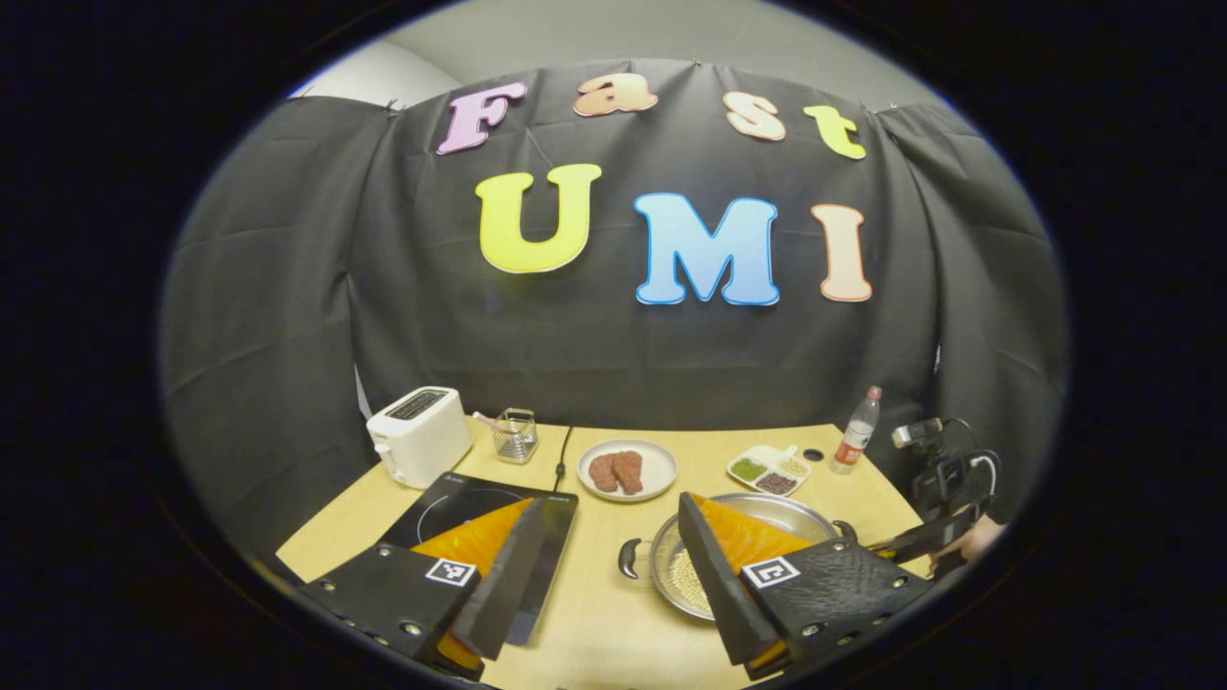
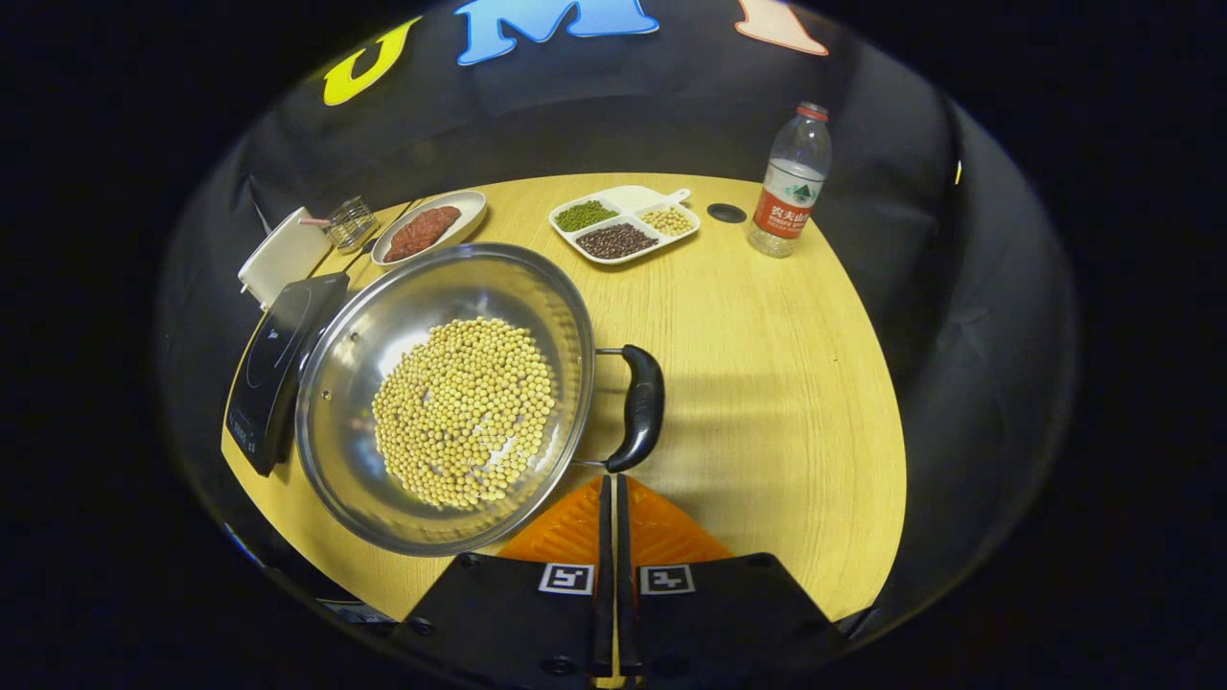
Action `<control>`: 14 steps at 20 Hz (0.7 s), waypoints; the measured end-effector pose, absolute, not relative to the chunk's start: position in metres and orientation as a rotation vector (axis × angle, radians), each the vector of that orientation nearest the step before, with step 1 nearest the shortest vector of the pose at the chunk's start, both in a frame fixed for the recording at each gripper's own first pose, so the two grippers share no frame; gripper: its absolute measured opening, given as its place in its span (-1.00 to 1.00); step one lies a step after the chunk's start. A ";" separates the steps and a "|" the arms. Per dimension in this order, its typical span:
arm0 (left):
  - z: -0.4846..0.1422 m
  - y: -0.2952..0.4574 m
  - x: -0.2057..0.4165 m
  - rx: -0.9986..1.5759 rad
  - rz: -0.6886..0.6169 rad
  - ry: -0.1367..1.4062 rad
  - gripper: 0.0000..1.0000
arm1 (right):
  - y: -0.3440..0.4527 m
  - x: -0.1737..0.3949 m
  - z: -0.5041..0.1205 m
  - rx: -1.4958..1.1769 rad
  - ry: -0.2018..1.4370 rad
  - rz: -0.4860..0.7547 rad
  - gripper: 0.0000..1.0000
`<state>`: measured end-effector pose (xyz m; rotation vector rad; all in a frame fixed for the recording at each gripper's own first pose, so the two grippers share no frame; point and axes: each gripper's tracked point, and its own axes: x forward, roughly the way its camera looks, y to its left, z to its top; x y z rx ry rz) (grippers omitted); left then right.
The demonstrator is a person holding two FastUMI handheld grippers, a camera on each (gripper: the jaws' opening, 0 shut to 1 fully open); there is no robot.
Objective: First push the handle of the pot to place it horizontally, then grasp the pot with both hands and set it on the induction cooktop.
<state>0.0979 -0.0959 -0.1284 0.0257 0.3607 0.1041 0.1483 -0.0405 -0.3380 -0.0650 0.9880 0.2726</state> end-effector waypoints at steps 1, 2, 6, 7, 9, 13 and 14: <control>-0.132 -0.092 0.101 0.022 0.101 0.369 0.70 | -0.043 0.147 -0.332 -0.050 0.983 0.266 -0.87; -0.135 -0.088 0.104 0.018 0.100 0.377 0.66 | -0.044 0.147 -0.326 -0.029 0.973 0.261 -0.40; -0.150 -0.079 0.123 0.009 0.081 0.415 0.70 | -0.047 0.154 -0.305 0.033 0.935 0.251 0.59; -0.155 -0.078 0.129 0.007 0.075 0.424 0.70 | -0.047 0.157 -0.302 0.044 0.929 0.255 0.80; -0.167 -0.078 0.143 -0.005 0.055 0.444 0.70 | -0.046 0.166 -0.295 0.048 0.912 0.251 0.96; -0.211 -0.088 0.169 -0.018 -0.008 0.531 0.70 | -0.039 0.182 -0.292 0.069 0.906 0.259 0.96; -0.223 -0.092 0.174 -0.023 -0.023 0.552 0.70 | -0.037 0.186 -0.293 0.076 0.907 0.262 0.96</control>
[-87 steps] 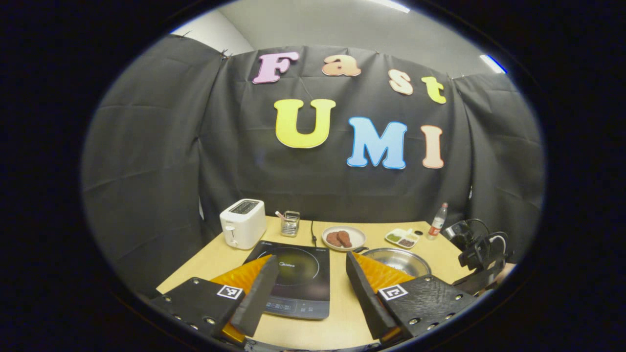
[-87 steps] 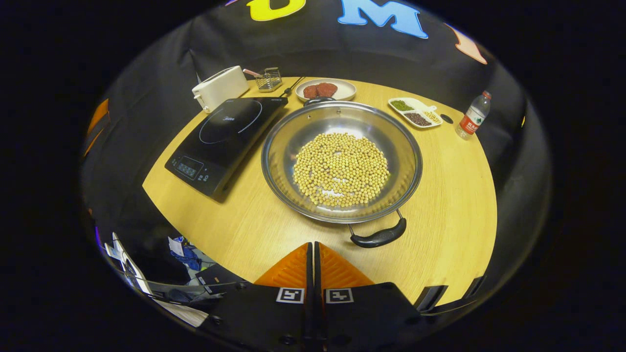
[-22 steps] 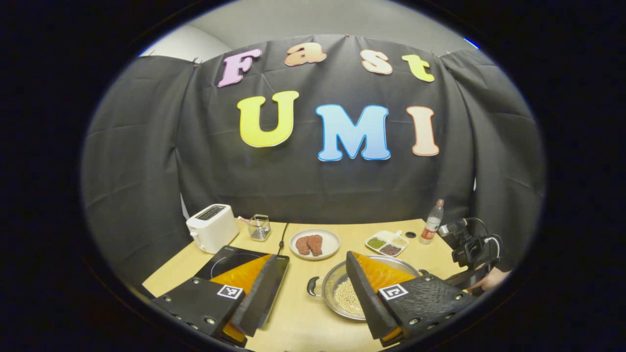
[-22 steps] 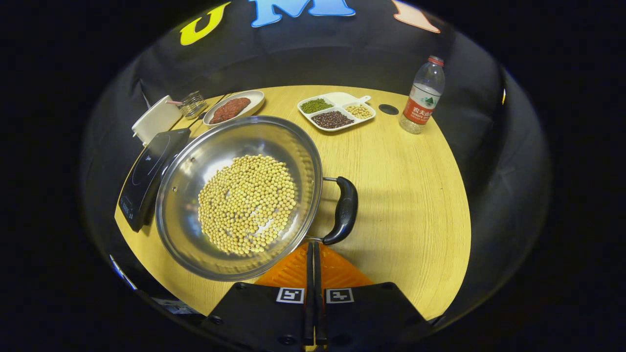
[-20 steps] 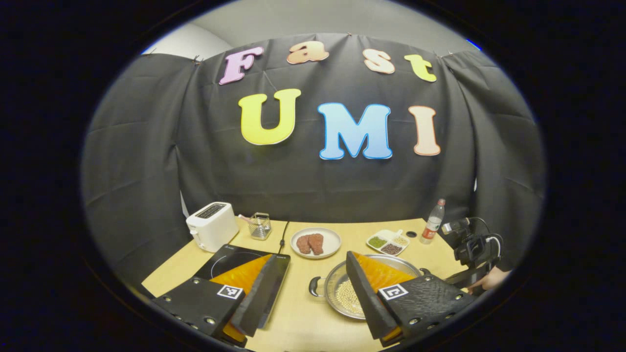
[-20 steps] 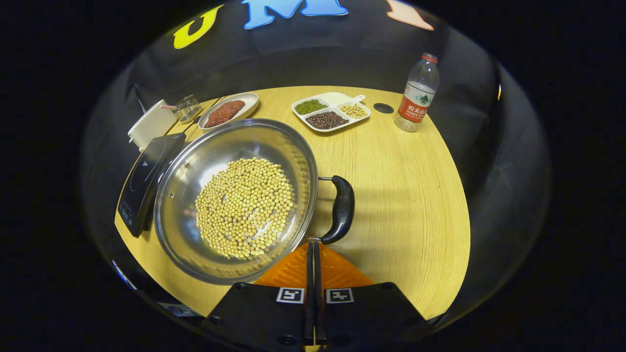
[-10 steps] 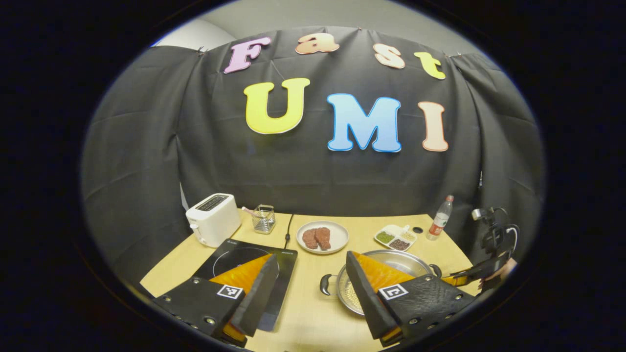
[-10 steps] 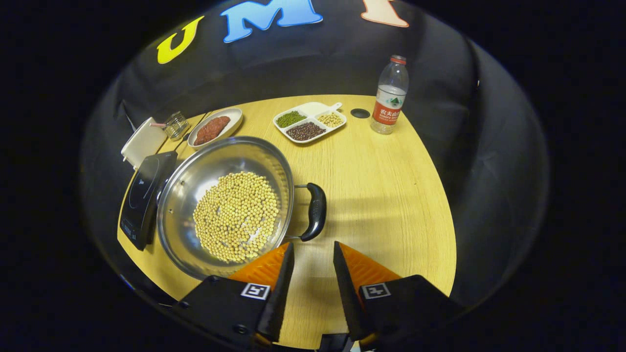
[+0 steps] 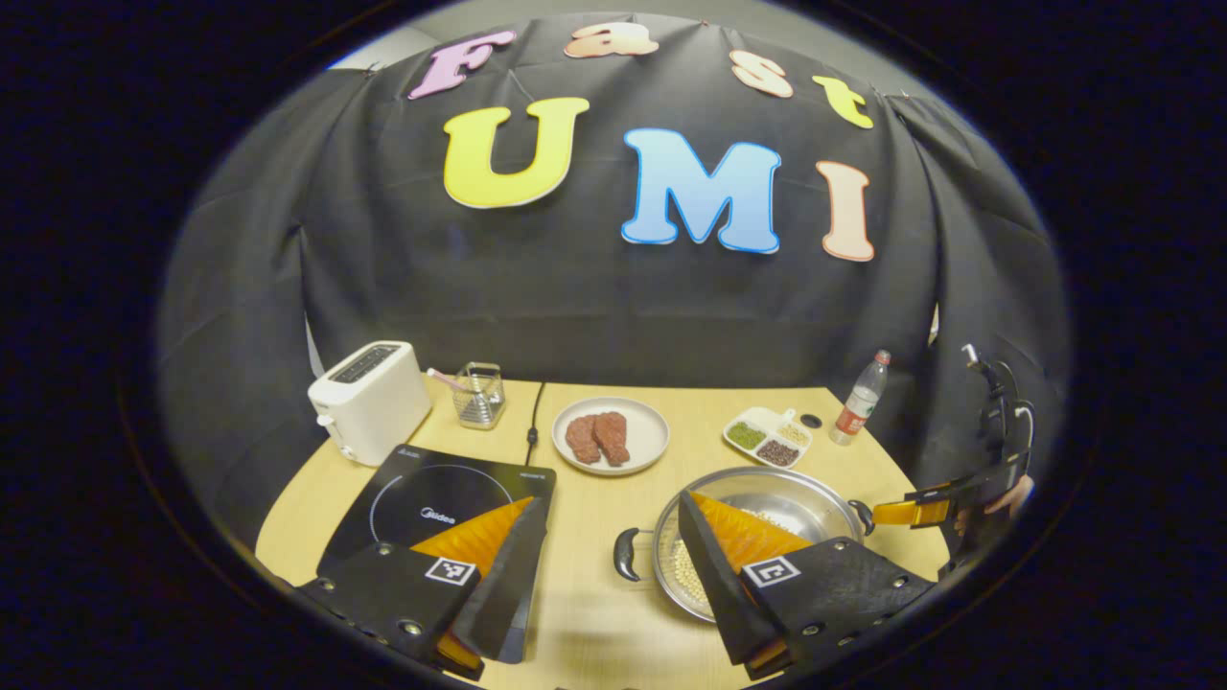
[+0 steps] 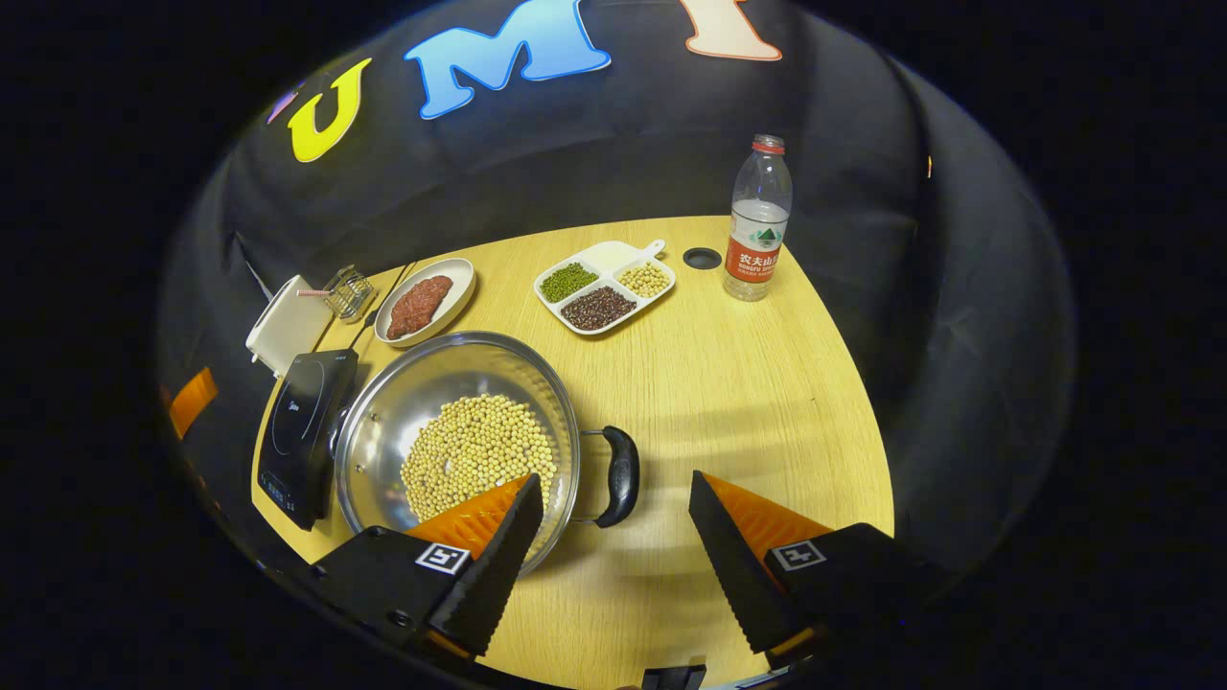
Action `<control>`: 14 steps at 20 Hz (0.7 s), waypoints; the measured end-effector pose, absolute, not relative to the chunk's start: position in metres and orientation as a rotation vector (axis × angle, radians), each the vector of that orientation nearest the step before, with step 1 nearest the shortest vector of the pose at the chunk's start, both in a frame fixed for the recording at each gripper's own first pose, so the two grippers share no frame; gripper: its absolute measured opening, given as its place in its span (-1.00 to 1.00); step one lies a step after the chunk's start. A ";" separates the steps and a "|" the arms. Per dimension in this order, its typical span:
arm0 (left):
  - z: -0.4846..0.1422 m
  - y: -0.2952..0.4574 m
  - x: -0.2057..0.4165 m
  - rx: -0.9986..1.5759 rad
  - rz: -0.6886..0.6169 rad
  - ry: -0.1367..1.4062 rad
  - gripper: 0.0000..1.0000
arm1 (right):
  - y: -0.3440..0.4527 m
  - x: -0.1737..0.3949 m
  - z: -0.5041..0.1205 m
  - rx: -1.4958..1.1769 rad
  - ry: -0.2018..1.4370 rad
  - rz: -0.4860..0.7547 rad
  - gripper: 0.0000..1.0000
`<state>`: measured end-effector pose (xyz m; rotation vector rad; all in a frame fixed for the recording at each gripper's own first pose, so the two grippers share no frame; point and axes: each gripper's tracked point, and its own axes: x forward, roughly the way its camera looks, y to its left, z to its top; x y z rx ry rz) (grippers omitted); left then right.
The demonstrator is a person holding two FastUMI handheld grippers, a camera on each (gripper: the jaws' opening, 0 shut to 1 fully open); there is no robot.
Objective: First push the handle of the pot to place it horizontally, then grasp the pot with both hands and set it on the induction cooktop.
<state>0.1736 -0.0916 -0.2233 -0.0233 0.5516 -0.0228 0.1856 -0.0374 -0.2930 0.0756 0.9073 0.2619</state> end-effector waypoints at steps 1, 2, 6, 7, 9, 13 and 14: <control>-0.238 -0.094 0.178 -0.027 -0.032 0.575 0.66 | -0.035 0.189 -0.296 0.082 0.912 0.266 0.96; -0.252 -0.096 0.182 -0.033 -0.045 0.595 0.71 | -0.034 0.192 -0.299 0.084 0.920 0.269 0.96; -0.309 -0.108 0.190 -0.060 -0.073 0.690 0.66 | -0.031 0.200 -0.314 0.068 0.936 0.279 0.96; -0.325 -0.111 0.192 -0.076 -0.077 0.714 0.66 | -0.030 0.203 -0.318 0.067 0.938 0.283 0.96; -0.356 -0.113 0.196 -0.104 -0.074 0.767 0.71 | -0.026 0.207 -0.326 0.062 0.941 0.295 0.96; -0.406 -0.114 0.198 -0.148 -0.052 0.855 0.71 | -0.018 0.210 -0.344 0.041 0.952 0.314 0.96; -0.416 -0.113 0.198 -0.155 -0.046 0.876 0.66 | -0.015 0.210 -0.349 0.049 0.960 0.320 0.96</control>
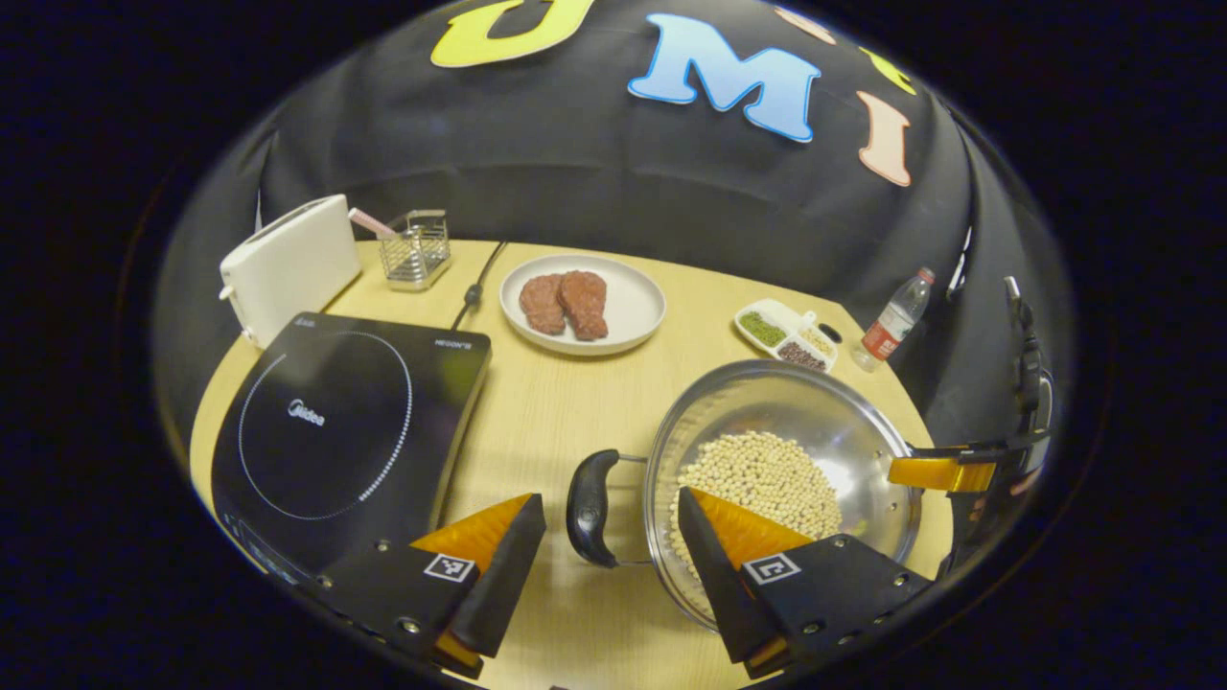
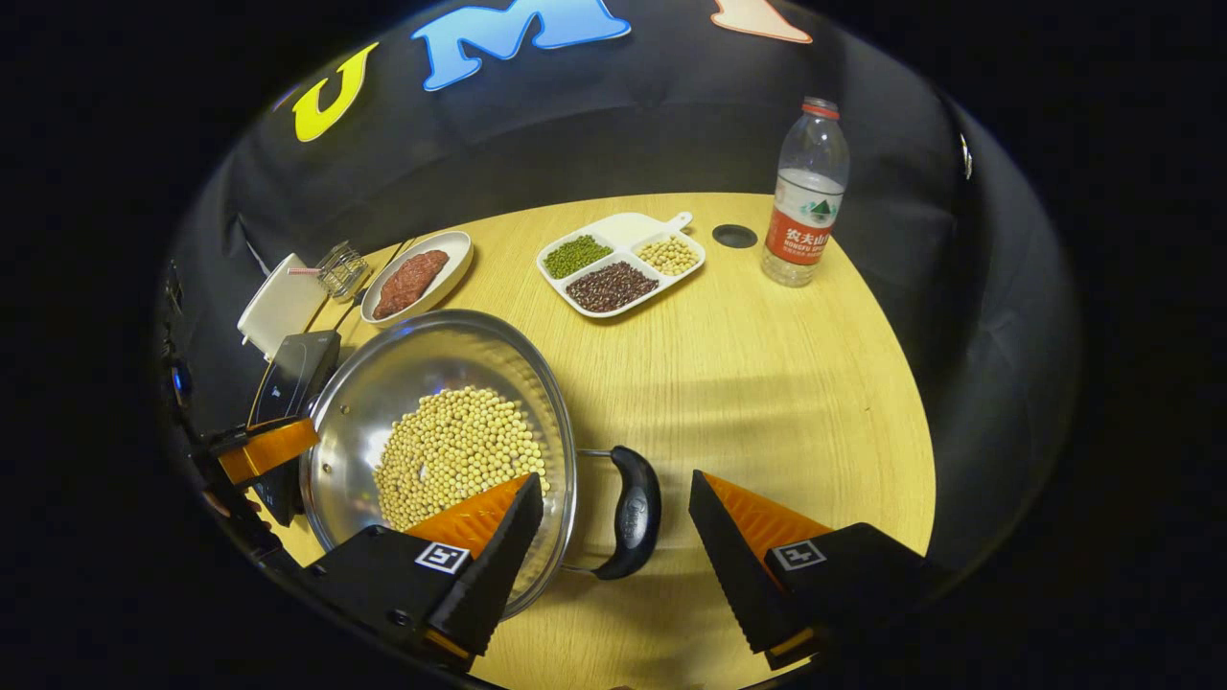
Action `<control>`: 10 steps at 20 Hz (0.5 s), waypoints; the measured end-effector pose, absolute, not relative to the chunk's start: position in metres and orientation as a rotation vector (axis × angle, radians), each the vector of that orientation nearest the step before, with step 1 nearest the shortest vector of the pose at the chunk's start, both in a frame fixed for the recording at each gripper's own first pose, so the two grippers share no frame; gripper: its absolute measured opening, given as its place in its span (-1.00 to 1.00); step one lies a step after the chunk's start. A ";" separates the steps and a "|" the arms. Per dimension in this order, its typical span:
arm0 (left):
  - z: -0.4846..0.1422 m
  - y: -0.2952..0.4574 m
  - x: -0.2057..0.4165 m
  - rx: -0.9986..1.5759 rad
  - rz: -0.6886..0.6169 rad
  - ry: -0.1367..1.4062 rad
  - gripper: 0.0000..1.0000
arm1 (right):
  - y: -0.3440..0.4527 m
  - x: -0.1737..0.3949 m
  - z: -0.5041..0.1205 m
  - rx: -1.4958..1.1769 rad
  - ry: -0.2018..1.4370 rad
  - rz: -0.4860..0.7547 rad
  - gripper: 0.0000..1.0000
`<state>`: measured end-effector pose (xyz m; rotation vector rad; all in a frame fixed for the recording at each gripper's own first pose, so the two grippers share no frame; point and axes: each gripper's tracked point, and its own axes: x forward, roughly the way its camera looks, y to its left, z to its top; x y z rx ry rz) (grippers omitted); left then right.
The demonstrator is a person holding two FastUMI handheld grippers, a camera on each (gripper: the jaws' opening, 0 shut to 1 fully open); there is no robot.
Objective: First push the handle of the pot to place it horizontally, then grasp the pot with both hands and set it on the induction cooktop.
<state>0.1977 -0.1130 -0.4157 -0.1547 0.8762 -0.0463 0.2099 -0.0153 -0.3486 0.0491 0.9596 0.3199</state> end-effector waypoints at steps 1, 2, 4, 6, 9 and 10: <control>-0.426 -0.110 0.198 -0.158 -0.031 0.897 0.66 | -0.014 0.210 -0.353 0.056 0.966 0.323 0.96; -0.434 -0.108 0.200 -0.170 -0.021 0.911 0.66 | -0.014 0.209 -0.358 0.059 0.974 0.323 0.97; -0.443 -0.108 0.201 -0.203 -0.016 0.934 0.72 | -0.013 0.208 -0.368 0.060 0.994 0.323 0.97; -0.449 -0.108 0.201 -0.221 -0.021 0.948 0.72 | -0.012 0.205 -0.372 0.064 1.009 0.326 0.86; -0.452 -0.111 0.203 -0.235 -0.038 0.956 0.72 | -0.012 0.209 -0.377 0.061 0.999 0.311 0.95; -0.452 -0.112 0.204 -0.236 -0.048 0.960 0.72 | -0.010 0.210 -0.377 0.070 1.000 0.310 0.92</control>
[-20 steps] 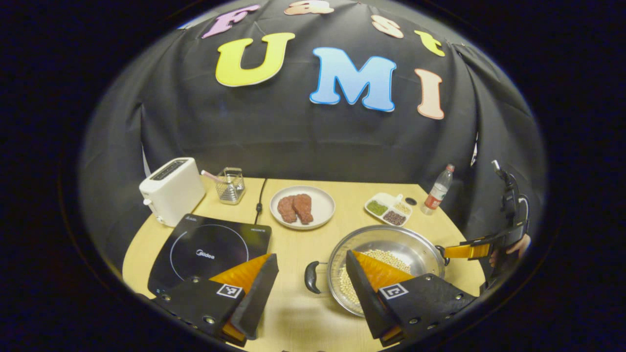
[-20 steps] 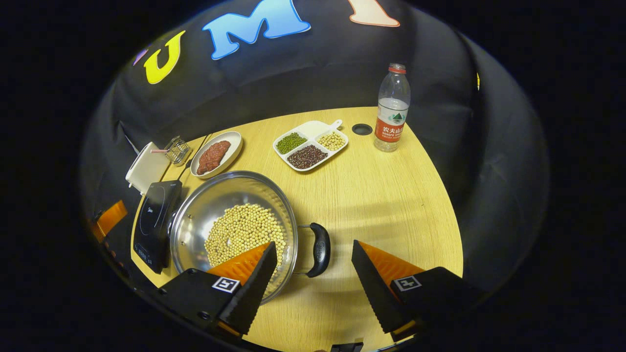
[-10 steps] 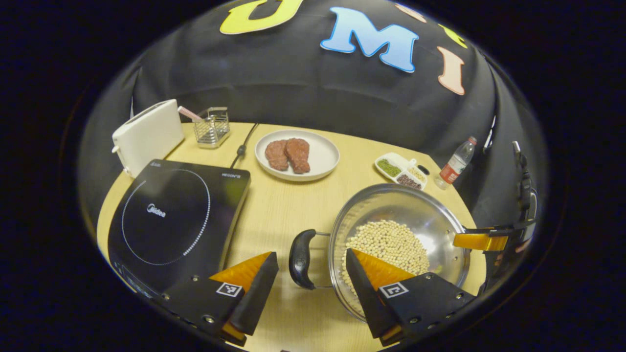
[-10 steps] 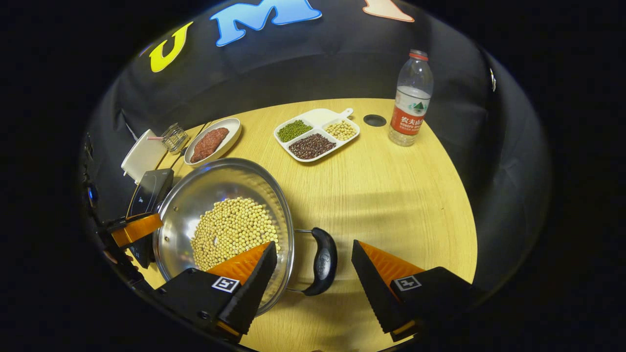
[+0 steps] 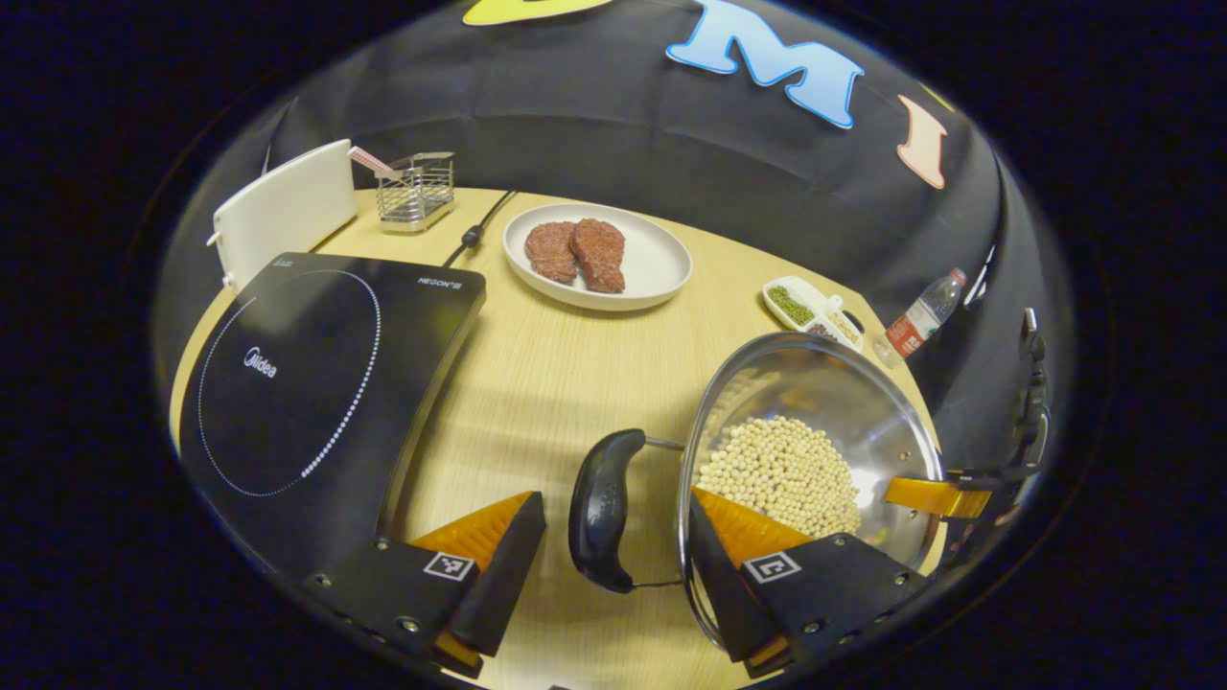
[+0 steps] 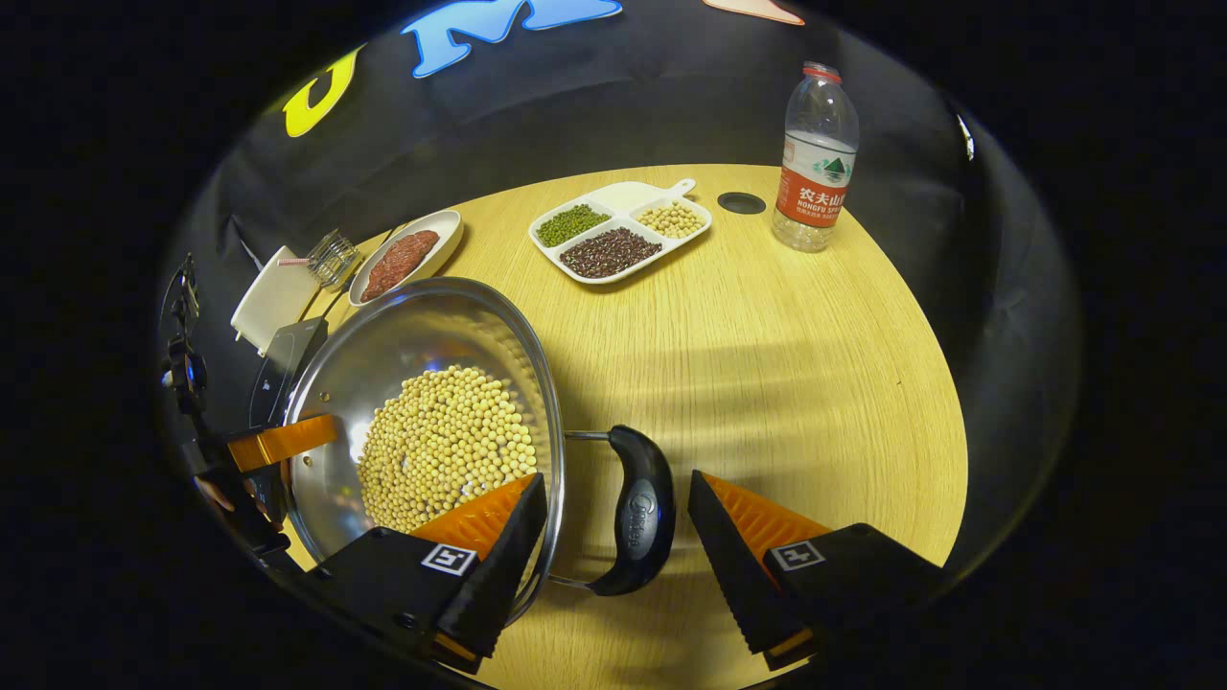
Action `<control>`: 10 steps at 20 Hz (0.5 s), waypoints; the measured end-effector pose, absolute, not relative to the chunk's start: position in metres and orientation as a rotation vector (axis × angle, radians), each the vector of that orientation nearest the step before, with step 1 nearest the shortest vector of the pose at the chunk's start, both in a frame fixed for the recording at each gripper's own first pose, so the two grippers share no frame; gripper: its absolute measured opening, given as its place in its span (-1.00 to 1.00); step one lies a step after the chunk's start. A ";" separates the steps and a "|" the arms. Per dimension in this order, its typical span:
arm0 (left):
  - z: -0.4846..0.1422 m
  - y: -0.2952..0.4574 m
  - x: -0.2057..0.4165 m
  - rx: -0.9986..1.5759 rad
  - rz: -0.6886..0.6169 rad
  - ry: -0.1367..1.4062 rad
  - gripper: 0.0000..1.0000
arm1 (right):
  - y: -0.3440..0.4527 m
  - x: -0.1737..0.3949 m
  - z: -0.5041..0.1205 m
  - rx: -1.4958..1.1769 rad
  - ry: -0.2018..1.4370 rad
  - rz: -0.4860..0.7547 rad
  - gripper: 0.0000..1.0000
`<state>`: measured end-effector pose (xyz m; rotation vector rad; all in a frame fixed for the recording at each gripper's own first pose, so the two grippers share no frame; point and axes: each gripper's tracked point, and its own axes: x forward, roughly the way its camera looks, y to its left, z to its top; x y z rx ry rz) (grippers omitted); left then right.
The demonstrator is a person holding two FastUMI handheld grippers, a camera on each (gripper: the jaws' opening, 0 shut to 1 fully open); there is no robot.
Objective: First push the handle of the pot to place it horizontally, then grasp the pot with both hands and set it on the induction cooktop.
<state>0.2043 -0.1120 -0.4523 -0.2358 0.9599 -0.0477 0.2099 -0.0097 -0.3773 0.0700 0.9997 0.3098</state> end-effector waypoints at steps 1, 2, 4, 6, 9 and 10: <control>-0.453 -0.113 0.204 -0.235 -0.058 0.964 0.72 | -0.008 0.210 -0.378 0.080 0.999 0.307 0.87; -0.453 -0.117 0.203 -0.244 -0.081 0.969 0.72 | -0.006 0.211 -0.379 0.088 0.997 0.308 0.58; -0.452 -0.121 0.205 -0.245 -0.104 0.970 0.38 | 0.000 0.209 -0.382 0.089 0.998 0.317 0.49; -0.453 -0.125 0.206 -0.237 -0.136 0.973 0.36 | -0.004 0.212 -0.386 0.056 0.982 0.304 0.46; -0.451 -0.124 0.205 -0.240 -0.126 0.971 0.17 | -0.003 0.211 -0.386 0.076 0.992 0.283 0.34; -0.452 -0.125 0.207 -0.249 -0.126 0.972 0.15 | -0.003 0.209 -0.385 0.089 0.998 0.278 0.31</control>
